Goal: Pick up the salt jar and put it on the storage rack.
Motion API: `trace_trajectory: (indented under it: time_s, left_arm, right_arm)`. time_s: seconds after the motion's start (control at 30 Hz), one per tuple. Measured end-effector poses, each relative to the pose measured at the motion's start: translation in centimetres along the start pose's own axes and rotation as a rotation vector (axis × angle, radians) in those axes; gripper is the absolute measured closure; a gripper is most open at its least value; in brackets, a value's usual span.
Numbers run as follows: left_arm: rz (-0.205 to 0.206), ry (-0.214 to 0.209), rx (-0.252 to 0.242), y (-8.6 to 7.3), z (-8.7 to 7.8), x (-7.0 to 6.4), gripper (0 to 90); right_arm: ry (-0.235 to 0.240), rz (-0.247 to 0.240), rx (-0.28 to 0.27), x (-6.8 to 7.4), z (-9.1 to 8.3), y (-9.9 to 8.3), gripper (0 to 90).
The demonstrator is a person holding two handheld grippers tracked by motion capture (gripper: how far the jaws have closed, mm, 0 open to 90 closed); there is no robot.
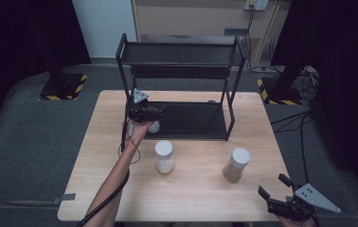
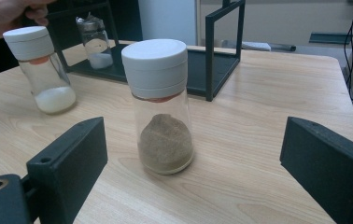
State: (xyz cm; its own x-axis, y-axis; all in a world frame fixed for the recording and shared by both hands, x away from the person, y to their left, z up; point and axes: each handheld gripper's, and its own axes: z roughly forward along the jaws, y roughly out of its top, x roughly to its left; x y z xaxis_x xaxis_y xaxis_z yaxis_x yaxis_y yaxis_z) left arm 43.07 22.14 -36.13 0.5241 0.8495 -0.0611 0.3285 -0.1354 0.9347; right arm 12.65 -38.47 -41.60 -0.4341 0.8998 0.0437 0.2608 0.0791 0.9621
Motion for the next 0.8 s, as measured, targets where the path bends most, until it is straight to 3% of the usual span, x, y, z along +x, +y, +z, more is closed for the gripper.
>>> trace_trajectory:
  time_s: [0.43, 0.8]
  left_arm:
    - [0.034, -0.073, -0.009, 2.4, -3.6, 0.0, 4.8]
    - [0.065, -0.119, -0.025, 2.6, -6.8, 0.0, 4.7]
  right_arm:
    - [0.001, -0.003, 0.001, 0.1, 0.0, 0.0, 7.5]
    - [0.001, -0.002, 0.002, 0.1, 0.1, 0.1, 7.5]
